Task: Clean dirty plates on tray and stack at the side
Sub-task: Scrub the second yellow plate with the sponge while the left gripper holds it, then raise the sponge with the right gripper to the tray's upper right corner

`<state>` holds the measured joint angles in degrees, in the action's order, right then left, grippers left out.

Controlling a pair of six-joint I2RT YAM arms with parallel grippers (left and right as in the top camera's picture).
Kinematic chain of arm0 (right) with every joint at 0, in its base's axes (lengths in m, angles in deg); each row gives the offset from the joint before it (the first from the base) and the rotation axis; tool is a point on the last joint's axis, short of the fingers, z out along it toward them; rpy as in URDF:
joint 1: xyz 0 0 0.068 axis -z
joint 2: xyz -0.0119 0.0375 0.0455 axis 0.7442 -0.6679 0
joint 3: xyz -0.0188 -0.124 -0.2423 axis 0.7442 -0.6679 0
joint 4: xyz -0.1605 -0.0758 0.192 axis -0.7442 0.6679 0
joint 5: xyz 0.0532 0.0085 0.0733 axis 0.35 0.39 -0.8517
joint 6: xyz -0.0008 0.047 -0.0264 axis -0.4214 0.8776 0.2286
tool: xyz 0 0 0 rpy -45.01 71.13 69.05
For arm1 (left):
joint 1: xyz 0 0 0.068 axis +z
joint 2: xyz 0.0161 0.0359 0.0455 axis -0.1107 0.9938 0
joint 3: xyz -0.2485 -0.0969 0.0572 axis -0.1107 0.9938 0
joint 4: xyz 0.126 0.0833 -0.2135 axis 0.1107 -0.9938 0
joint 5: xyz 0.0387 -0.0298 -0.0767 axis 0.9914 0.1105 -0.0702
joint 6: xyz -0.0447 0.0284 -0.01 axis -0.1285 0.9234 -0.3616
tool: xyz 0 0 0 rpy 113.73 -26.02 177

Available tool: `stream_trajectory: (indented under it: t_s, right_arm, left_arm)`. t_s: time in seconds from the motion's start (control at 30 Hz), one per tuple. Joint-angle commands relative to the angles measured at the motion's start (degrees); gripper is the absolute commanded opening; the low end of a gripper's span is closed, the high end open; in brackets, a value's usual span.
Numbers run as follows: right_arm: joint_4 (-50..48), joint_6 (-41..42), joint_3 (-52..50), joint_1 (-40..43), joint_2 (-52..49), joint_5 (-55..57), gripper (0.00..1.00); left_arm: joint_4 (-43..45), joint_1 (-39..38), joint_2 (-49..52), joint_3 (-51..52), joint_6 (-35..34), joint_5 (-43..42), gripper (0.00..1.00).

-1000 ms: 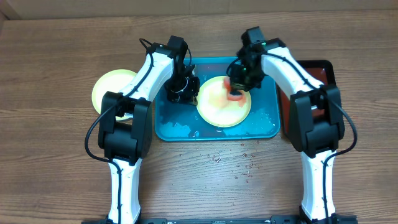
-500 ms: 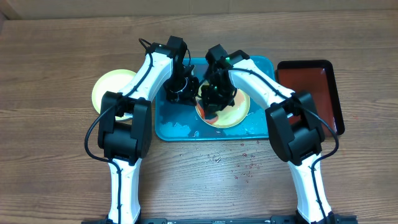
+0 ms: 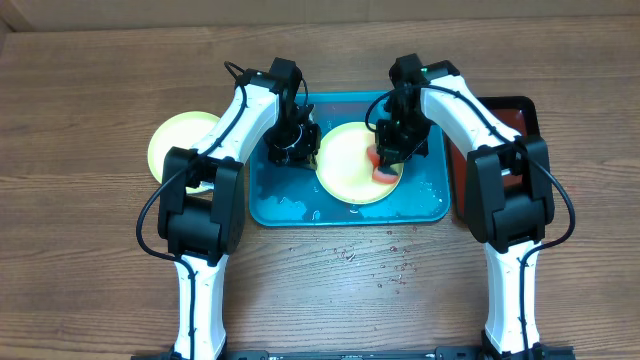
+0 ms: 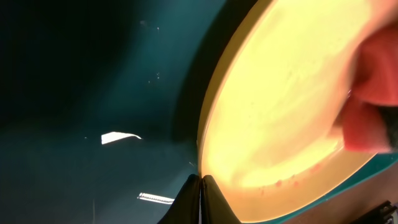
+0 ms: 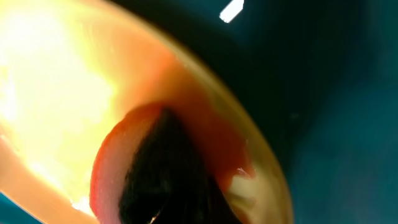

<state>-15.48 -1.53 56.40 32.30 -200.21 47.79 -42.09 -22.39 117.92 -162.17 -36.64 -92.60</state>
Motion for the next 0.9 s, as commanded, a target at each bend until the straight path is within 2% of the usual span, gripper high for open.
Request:
stream_trajectory:
  t_s: [0.0, 0.1, 0.23, 0.4, 0.63, 0.87]
  right_arm:
    - [-5.11, -2.12, -0.22, 0.94, -2.05, 12.92, 0.04]
    - [-8.00, -2.14, -0.22, 0.26, -2.05, 11.56, 0.04]
    - [-11.15, -5.22, -0.24, -1.51, -2.05, 4.98, 0.04]
    - [-14.82, -5.18, -0.24, -5.95, -2.05, -1.77, 0.04]
    - [-13.27, -4.70, -0.24, -9.70, -2.05, -8.28, 0.04]
    - [-10.67, -2.89, 0.72, -7.58, -2.05, -12.28, 0.04]
  left_arm:
    - [-0.13, 0.37, -0.35, -0.48, 1.33, 1.57, 0.04]
    - [-0.09, 0.37, -0.35, -0.48, 1.31, 1.57, 0.04]
    - [-0.07, 0.37, -0.35, -0.48, 1.33, 1.57, 0.04]
    - [0.09, 0.37, -0.35, -0.48, 1.31, 1.57, 0.04]
    - [1.51, 0.37, -0.35, -0.48, -0.52, 2.54, 0.04]
    - [5.33, 0.20, -0.35, -0.48, -5.44, 6.29, 0.25]
